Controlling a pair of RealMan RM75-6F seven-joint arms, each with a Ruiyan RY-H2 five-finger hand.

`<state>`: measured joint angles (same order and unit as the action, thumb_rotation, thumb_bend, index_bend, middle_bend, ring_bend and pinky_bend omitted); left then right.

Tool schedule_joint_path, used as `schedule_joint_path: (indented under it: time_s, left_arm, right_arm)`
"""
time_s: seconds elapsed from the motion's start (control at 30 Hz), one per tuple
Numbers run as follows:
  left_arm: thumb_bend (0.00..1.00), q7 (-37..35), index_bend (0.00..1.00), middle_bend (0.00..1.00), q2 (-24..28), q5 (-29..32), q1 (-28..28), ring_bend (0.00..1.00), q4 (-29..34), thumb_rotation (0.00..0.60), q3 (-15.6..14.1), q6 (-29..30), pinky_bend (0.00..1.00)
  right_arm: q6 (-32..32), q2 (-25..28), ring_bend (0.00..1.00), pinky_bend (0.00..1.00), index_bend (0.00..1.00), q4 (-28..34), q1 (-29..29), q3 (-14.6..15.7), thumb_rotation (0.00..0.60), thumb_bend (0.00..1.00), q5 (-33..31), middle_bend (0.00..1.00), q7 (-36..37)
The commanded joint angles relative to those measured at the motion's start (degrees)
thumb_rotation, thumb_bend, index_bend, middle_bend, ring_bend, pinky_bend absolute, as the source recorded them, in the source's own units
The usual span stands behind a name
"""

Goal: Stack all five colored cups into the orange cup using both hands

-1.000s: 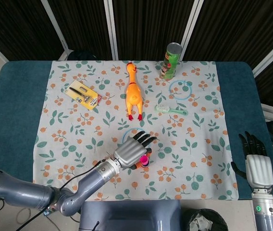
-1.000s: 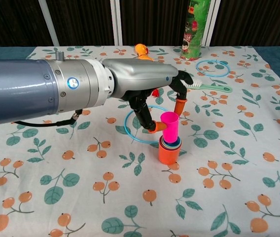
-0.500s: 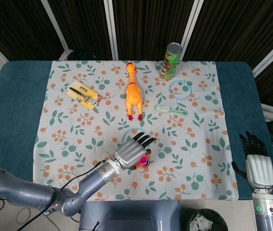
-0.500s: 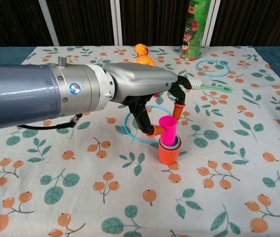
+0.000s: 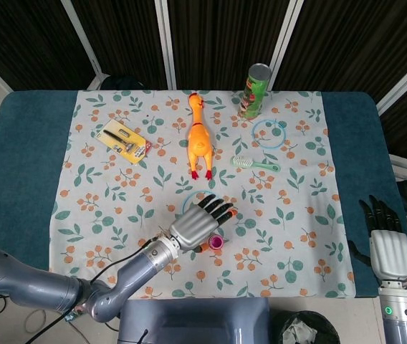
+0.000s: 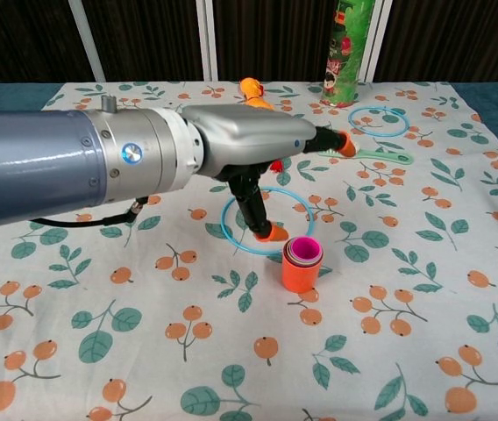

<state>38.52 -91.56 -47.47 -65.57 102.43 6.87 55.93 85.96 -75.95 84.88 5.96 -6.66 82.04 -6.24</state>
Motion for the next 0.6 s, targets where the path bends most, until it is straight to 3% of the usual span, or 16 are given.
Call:
schedule_joint_path:
  time_s: [0.03,0.23,0.4,0.6]
  left_arm:
    - [0.22,1.9,0.00,0.00,1.3,-5.4,3.2,0.00,1.8,0.600,-0.5,8.9,0.00]
    - [0.22,2.4,0.00,0.00,5.4,-14.4,13.7,0.00,3.8,0.600,-5.9,26.4,0.00]
    - [0.22,-11.2,0.01,0.00,10.7,-22.5,26.6,0.00,-1.6,0.600,-14.0,36.8,0.00]
    - [0.22,-29.9,0.02,0.00,13.8,-23.7,37.4,0.00,-10.1,0.600,-16.7,41.1,0.00]
  right_arm:
    - [-0.2,0.3,0.00,0.12,0.10,0.0,0.0,0.1,0.600,0.33,0.0,0.00,-0.2]
    - [-1.0,1.7,0.00,0.09,0.07,-0.2,0.2,0.2,0.600,0.33,0.0,0.00,-0.2]
    - [-2.2,2.7,0.00,0.09,0.04,-0.1,0.6,0.7,0.600,0.33,0.5,0.00,0.1]
    - [-2.8,2.9,0.00,0.09,0.04,0.8,0.8,1.3,0.600,0.33,1.2,0.00,-0.8]
